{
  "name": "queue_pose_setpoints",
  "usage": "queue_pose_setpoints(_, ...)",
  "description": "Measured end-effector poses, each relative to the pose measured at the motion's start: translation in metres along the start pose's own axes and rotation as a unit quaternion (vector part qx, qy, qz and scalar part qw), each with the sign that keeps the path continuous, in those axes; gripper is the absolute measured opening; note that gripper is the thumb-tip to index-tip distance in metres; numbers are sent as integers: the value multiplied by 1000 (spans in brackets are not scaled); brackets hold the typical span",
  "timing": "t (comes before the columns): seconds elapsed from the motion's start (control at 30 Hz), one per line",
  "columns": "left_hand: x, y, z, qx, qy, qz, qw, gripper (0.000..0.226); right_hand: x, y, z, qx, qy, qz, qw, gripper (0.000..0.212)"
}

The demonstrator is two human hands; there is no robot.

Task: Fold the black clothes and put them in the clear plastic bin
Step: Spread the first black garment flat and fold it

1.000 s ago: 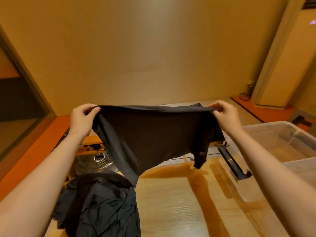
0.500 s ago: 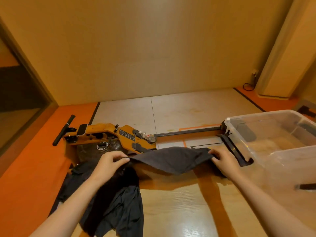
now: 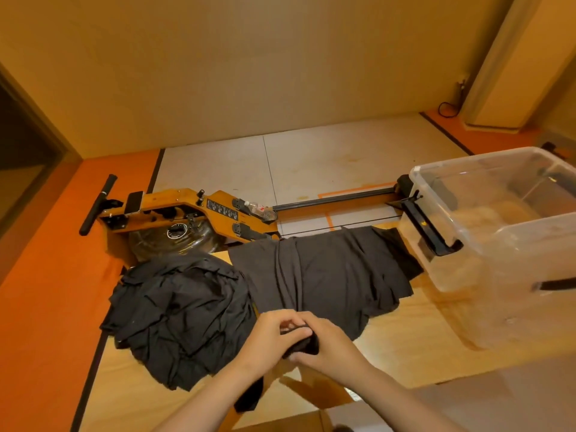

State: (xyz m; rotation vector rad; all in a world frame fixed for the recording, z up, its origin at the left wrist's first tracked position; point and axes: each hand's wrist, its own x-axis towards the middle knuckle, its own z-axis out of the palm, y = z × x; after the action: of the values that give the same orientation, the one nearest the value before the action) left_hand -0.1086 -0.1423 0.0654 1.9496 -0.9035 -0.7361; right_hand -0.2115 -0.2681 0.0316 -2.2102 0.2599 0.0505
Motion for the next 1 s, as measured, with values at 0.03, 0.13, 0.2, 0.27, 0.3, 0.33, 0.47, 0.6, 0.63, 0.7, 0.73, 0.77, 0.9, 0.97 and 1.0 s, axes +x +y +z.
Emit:
queue_pose_setpoints(0.03,-1,3,3,-12,15,3,1000,8,-1,-2,2,21,23,17,999,39)
queue_pose_setpoints(0.13,-2,5,2,-46,91,3,995,13,-6,3,-2,48,100,58,992,12)
queue_pose_setpoints(0.2,0,-3,-3,-39,118,-12,992,11,-9,10,-7,89,141,85,982,21)
queue_pose_setpoints(0.27,5,-22,-5,-6,81,-26,996,13,-13,15,-11,144,171,97,970,26)
queue_pose_setpoints(0.3,8,-33,-5,19,56,-34,998,17,-16,17,-14,167,182,98,964,26)
queue_pose_setpoints(0.33,12,-44,-4,48,34,-42,997,24,-18,20,-16,190,190,98,958,24)
queue_pose_setpoints(0.47,34,-73,-3,207,-33,-22,978,64,-33,35,-22,221,193,114,949,10)
queue_pose_setpoints(0.6,67,-96,-16,373,-74,8,925,81,-57,57,-24,230,220,154,935,8)
queue_pose_setpoints(0.63,74,-101,-20,396,-83,4,914,82,-64,63,-25,240,233,165,928,9)
queue_pose_setpoints(0.7,83,-110,-24,417,-98,-5,904,78,-75,72,-26,261,258,188,911,8)
queue_pose_setpoints(0.73,85,-114,-25,417,-101,-9,903,74,-80,76,-26,267,271,197,904,8)
queue_pose_setpoints(0.77,86,-118,-25,415,-100,-10,904,70,-84,79,-26,272,281,205,897,7)
queue_pose_setpoints(0.9,82,-126,-24,423,-82,23,902,47,-96,88,-26,290,317,223,875,7)
queue_pose_setpoints(0.97,75,-129,-22,436,-71,44,896,30,-100,92,-25,290,327,231,869,6)
queue_pose_setpoints(1.0,71,-131,-21,444,-64,55,892,20,-101,93,-25,290,328,235,868,6)
